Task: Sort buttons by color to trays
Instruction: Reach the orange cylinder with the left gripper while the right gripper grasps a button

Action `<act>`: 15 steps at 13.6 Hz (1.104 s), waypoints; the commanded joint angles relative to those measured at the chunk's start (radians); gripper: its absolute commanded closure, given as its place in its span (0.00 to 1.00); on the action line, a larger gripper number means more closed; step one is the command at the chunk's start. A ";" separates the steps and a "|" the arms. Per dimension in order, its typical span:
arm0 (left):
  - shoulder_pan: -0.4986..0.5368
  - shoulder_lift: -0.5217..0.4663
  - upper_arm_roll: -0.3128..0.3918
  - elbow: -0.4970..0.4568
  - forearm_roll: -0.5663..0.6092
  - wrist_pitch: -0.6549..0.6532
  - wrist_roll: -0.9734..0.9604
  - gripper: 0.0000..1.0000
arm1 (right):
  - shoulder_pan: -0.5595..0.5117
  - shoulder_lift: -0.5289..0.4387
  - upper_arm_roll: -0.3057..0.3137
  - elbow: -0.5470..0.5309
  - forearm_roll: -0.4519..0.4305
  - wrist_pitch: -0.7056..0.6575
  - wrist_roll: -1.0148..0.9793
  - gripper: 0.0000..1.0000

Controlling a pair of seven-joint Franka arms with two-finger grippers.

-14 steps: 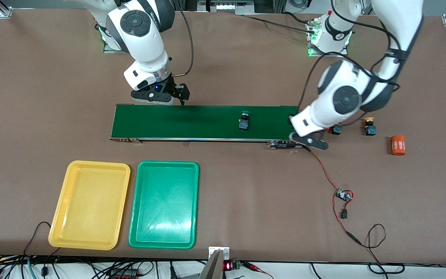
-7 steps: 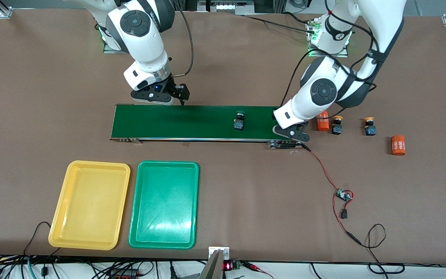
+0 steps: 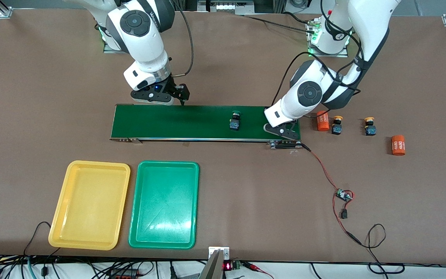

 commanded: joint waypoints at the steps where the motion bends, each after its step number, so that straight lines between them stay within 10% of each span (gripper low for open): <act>1: -0.004 0.003 0.002 0.018 -0.017 0.003 0.000 0.00 | 0.003 -0.004 -0.002 -0.005 -0.019 0.012 0.017 0.00; 15: 0.367 -0.094 0.014 -0.034 -0.040 -0.167 0.213 0.00 | 0.051 0.096 -0.001 0.014 -0.001 0.101 0.075 0.00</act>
